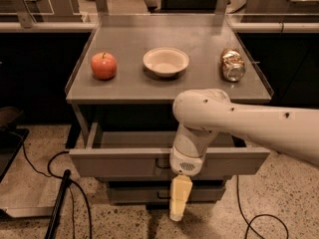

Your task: Open top drawer

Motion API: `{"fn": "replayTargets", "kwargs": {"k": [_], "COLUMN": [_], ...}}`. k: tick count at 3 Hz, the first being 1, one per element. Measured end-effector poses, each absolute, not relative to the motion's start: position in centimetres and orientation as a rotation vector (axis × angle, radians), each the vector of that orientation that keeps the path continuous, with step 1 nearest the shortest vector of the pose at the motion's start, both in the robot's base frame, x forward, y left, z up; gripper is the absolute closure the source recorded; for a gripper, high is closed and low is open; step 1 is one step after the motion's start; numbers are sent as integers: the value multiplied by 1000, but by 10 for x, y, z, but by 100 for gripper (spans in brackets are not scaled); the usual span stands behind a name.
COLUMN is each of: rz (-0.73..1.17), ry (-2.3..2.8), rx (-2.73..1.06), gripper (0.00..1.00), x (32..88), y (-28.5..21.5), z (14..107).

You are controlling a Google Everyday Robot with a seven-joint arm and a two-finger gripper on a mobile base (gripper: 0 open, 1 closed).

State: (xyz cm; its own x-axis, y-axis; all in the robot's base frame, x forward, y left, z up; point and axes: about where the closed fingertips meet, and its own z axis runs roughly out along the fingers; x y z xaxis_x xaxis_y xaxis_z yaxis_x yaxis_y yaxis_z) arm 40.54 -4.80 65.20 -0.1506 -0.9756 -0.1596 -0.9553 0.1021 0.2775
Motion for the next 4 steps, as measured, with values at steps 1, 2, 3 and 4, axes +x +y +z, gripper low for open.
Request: {"fn": "replayTargets", "kwargs": {"k": [1, 2, 3, 4], "rz": [-490, -506, -535, -566], "ry": [-2284, -2270, -2257, -2262], "rx": [2004, 2019, 2020, 2017], "gripper": [0, 0, 0, 0], "x": [405, 398, 381, 362], "y": [-48, -51, -59, -68], "z": [652, 655, 665, 677]}}
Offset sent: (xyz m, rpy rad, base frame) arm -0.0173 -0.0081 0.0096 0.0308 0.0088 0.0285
